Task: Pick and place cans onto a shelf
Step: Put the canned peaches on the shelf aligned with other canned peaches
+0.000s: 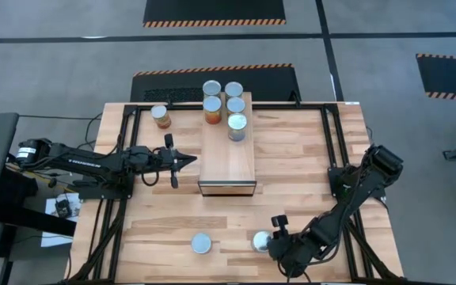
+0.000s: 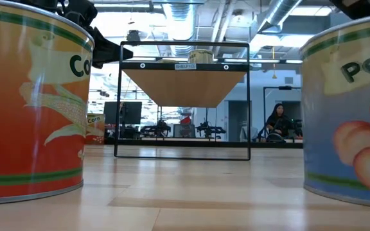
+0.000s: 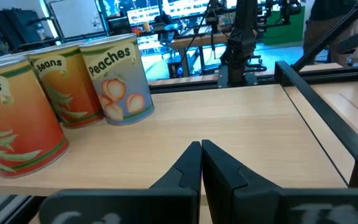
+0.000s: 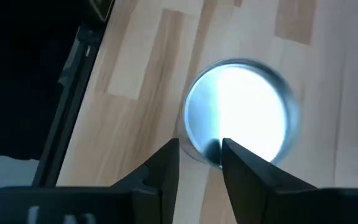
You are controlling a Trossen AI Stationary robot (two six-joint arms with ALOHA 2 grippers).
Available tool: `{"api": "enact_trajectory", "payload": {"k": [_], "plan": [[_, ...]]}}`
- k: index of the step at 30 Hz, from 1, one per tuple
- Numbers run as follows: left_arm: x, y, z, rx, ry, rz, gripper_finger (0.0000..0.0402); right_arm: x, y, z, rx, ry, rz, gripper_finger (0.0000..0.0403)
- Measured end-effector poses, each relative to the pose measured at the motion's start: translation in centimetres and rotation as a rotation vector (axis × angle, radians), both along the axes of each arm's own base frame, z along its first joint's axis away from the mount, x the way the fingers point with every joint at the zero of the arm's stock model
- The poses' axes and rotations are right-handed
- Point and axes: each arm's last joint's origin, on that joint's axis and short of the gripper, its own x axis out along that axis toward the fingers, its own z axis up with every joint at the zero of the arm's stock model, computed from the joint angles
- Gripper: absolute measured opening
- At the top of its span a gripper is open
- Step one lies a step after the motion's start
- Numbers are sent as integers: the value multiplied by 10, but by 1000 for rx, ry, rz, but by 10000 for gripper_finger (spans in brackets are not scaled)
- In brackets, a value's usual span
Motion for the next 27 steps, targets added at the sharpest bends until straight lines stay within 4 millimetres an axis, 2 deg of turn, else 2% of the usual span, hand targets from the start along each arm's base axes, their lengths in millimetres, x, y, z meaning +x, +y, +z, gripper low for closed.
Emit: {"api": "enact_trajectory", "payload": {"k": [13,18,23,27], "plan": [[0,0,0,0,-3,0,2,10,-10,0,-18,21,75,9],[0,0,0,-1,-3,-13,2,16,-20,8,-30,23,106,11],[0,-1,0,10,-2,-30,2,33,-27,34,-19,-57,175,6],[0,-1,1,10,-3,-30,2,52,-40,48,-36,-128,196,5]]}}
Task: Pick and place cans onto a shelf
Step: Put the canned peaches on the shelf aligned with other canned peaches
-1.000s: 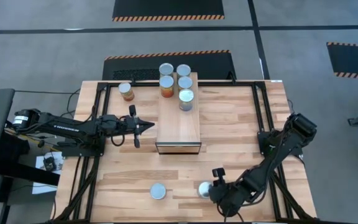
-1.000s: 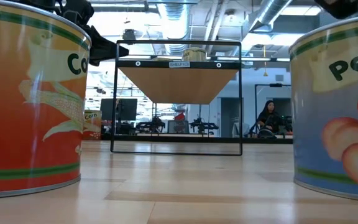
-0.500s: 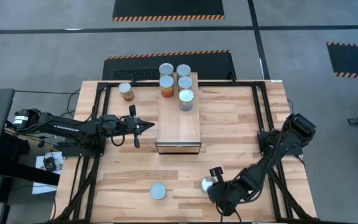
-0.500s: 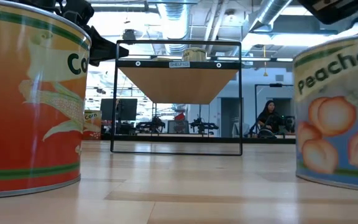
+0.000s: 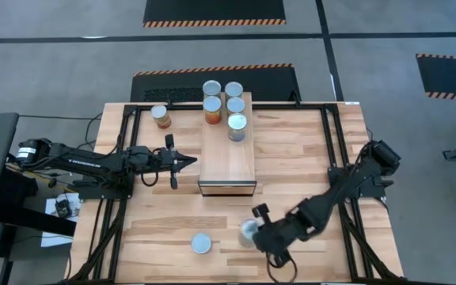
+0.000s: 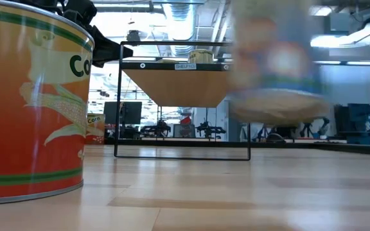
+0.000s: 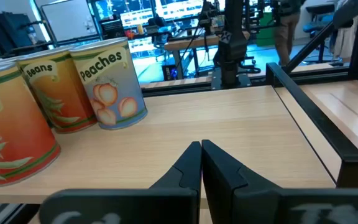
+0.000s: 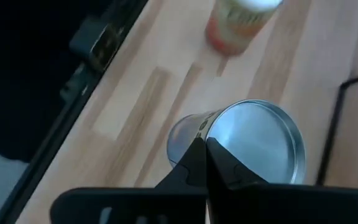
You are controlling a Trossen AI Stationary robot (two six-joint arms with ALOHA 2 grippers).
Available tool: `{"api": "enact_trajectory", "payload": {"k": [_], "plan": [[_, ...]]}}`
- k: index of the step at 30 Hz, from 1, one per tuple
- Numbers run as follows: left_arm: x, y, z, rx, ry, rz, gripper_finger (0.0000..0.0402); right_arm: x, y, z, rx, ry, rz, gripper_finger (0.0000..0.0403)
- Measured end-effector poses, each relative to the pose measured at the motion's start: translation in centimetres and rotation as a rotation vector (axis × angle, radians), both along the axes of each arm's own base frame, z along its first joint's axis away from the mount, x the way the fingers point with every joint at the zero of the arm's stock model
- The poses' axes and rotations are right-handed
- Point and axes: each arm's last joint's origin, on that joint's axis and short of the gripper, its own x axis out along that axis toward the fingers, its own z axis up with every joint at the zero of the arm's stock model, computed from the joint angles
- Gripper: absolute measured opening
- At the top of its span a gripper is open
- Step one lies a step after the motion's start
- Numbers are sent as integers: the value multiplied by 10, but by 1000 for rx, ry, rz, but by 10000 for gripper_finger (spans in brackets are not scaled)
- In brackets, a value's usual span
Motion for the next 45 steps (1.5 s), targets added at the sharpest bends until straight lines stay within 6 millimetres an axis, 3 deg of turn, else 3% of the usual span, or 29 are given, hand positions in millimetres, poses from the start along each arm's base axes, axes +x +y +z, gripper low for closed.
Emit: {"api": "enact_trajectory", "payload": {"k": [6,10,14,22,36,45], "plan": [[0,0,0,0,0,0,2,36,-24,-3,-21,-124,21,7],[0,0,0,0,6,0,2,52,-34,-19,-41,-122,4,4],[0,0,-1,0,8,0,2,68,-37,-33,-63,-103,-6,6],[0,0,-1,0,11,0,2,96,-33,-44,-118,-84,26,5],[0,0,-2,-1,18,0,2,112,-49,-43,-126,-92,-10,23],[0,0,-2,-1,19,1,2,111,-46,-43,-123,-103,-3,109]]}}
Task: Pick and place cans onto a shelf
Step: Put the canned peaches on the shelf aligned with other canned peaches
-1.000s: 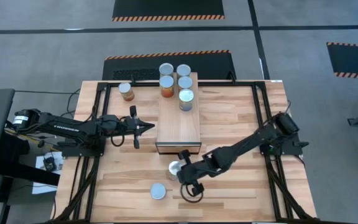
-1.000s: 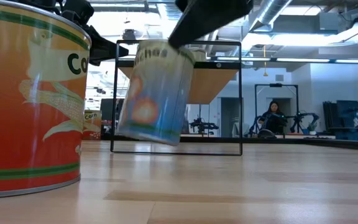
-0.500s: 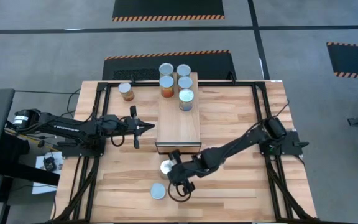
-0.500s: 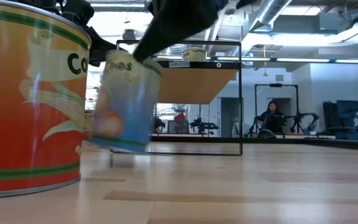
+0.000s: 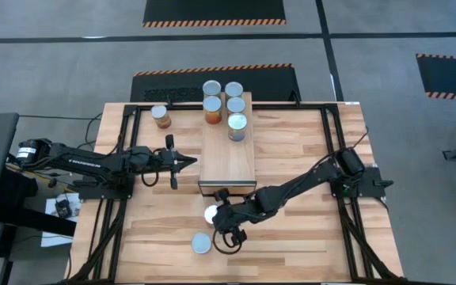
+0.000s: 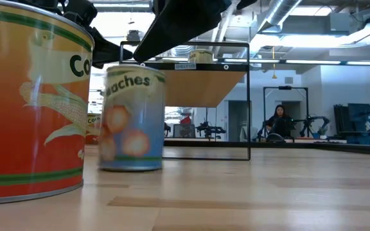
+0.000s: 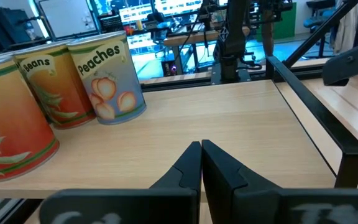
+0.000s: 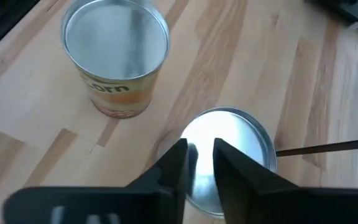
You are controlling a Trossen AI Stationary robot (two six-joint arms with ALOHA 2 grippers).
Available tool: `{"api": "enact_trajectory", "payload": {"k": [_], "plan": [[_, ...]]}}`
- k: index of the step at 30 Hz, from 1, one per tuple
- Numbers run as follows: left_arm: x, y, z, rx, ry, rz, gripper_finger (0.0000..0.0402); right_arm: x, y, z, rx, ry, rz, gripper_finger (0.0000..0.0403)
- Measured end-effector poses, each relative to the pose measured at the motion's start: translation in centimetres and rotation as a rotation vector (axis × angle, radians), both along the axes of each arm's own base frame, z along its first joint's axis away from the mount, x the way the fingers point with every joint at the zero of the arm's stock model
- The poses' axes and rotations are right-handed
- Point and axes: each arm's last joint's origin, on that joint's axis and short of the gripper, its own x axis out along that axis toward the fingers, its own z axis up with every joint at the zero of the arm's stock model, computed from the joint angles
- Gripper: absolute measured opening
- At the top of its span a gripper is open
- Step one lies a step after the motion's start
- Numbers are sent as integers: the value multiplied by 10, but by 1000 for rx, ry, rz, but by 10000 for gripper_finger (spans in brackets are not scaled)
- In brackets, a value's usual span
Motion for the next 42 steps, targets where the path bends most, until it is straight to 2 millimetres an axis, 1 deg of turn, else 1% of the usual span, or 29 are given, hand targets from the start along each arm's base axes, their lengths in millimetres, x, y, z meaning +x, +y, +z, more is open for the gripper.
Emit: {"api": "enact_trajectory", "payload": {"k": [2,3,4,6,8,9,12,13,15,18,20,24,27,30,34,37,42], "plan": [[0,0,0,0,0,0,2,-3,3,3,-10,10,13,125],[0,0,0,0,0,0,2,-7,4,7,-20,31,17,130],[0,0,0,0,0,0,2,-11,6,15,-20,41,22,132],[0,0,0,0,2,0,2,-23,11,37,-14,37,11,126],[0,0,0,0,3,0,2,-41,15,56,-35,29,0,105],[0,0,-1,0,5,0,2,-50,18,62,-60,32,-1,91],[0,0,-1,0,8,0,2,-77,24,69,-116,22,-1,35],[0,0,-1,0,10,0,2,-85,23,70,-112,24,-4,19],[0,0,-1,0,10,1,2,-100,22,67,-66,-4,-26,11],[0,0,-1,-1,9,1,2,-117,17,50,-18,-82,-43,19],[0,0,-1,-1,8,1,2,-127,11,36,18,-144,-44,17],[0,-4,-1,11,11,-18,2,-145,-12,17,88,-262,-75,6],[-1,-10,8,39,-5,-55,2,-158,-32,6,121,-334,-117,11],[-3,-18,23,31,5,-93,2,-171,-51,3,138,-400,-145,11],[-2,-34,43,-4,69,-152,2,-186,-71,7,129,-450,-169,5],[3,-52,53,-25,152,-191,2,-195,-85,14,103,-480,-193,6],[16,-90,67,-17,239,-278,2,-206,-107,23,75,-537,-250,16]]}}
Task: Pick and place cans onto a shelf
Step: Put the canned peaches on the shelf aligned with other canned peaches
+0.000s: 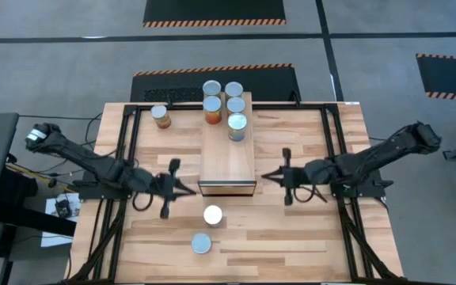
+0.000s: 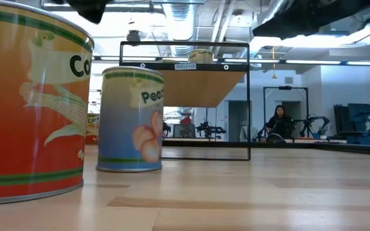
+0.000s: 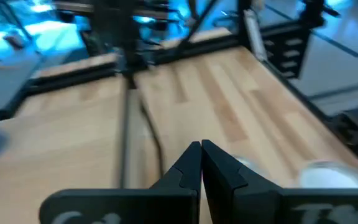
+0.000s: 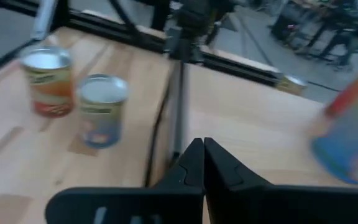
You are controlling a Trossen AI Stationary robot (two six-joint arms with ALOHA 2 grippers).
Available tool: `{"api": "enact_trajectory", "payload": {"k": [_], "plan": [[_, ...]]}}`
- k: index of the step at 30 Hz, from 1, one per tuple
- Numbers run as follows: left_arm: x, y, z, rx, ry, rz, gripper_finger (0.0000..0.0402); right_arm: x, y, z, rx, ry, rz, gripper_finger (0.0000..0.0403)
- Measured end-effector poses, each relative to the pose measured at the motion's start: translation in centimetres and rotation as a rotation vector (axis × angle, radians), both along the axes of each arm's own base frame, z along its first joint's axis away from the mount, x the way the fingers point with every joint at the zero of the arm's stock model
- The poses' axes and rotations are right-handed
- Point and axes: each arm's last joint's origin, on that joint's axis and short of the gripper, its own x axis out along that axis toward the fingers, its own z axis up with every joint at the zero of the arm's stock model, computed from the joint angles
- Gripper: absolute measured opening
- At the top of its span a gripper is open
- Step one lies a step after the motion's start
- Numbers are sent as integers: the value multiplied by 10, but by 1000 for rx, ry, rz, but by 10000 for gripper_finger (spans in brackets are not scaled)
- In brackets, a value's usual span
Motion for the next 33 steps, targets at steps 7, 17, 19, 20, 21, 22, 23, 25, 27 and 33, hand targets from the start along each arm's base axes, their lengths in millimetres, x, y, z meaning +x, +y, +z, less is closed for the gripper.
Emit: {"api": "enact_trajectory", "payload": {"k": [7,17,19,20,21,22,23,25,27,33], "plan": [[22,-43,1,2,168,14,10,-6,-11,1,-1,-25,-41,6],[73,-79,-17,-10,344,57,69,0,-10,-7,-11,13,-42,14],[84,-86,-15,-16,377,66,78,0,-11,-8,-13,21,-47,11],[89,-88,-16,-15,401,72,81,0,-11,-8,-12,17,-47,10],[93,-91,-18,-13,431,79,83,0,-11,-8,-12,17,-47,10],[97,-93,-20,1,467,87,84,0,-11,-8,-12,17,-47,10],[100,-95,-22,22,502,94,84,0,-11,-8,-12,18,-47,10],[107,-98,-26,56,558,108,84,0,-11,-8,-12,18,-47,12],[112,-100,-31,86,614,130,84,0,-11,-8,-12,18,-47,14],[119,-102,-35,112,657,146,85,0,-11,-8,-12,17,-47,11]]}}
